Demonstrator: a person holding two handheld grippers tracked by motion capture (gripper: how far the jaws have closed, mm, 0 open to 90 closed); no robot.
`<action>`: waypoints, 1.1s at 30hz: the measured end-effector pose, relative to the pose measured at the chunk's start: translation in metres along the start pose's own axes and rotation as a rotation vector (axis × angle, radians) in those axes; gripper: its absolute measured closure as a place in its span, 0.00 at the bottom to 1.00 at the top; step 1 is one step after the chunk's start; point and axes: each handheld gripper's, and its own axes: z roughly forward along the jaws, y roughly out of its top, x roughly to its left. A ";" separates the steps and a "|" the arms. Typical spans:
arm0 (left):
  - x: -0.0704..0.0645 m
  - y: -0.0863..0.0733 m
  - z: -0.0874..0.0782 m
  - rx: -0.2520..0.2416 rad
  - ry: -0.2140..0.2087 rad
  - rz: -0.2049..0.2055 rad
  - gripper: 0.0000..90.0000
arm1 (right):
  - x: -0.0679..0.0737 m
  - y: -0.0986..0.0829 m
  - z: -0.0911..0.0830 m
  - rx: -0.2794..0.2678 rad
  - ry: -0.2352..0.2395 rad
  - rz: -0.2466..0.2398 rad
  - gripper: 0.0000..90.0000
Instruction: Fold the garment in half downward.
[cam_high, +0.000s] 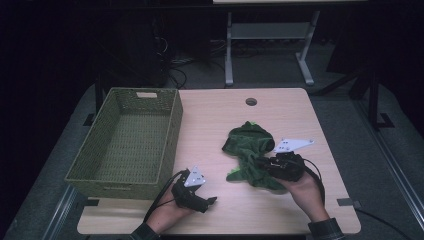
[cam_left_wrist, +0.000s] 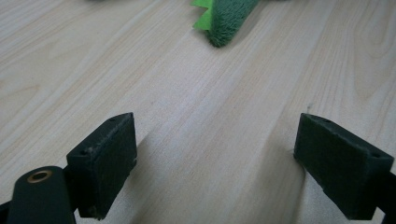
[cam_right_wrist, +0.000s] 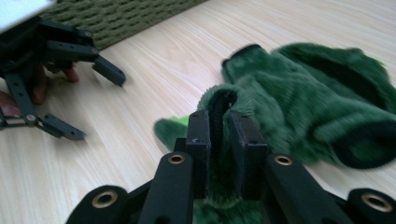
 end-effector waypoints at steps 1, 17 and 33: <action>0.000 0.000 0.000 0.000 0.002 0.005 0.14 | -0.002 -0.002 -0.001 0.002 -0.004 0.002 0.87; 0.000 0.000 0.000 0.003 0.000 0.004 0.14 | -0.016 -0.028 -0.012 0.016 0.052 0.078 0.94; 0.001 0.001 0.000 0.004 0.002 0.007 0.14 | -0.003 -0.012 0.031 0.026 0.170 0.052 0.94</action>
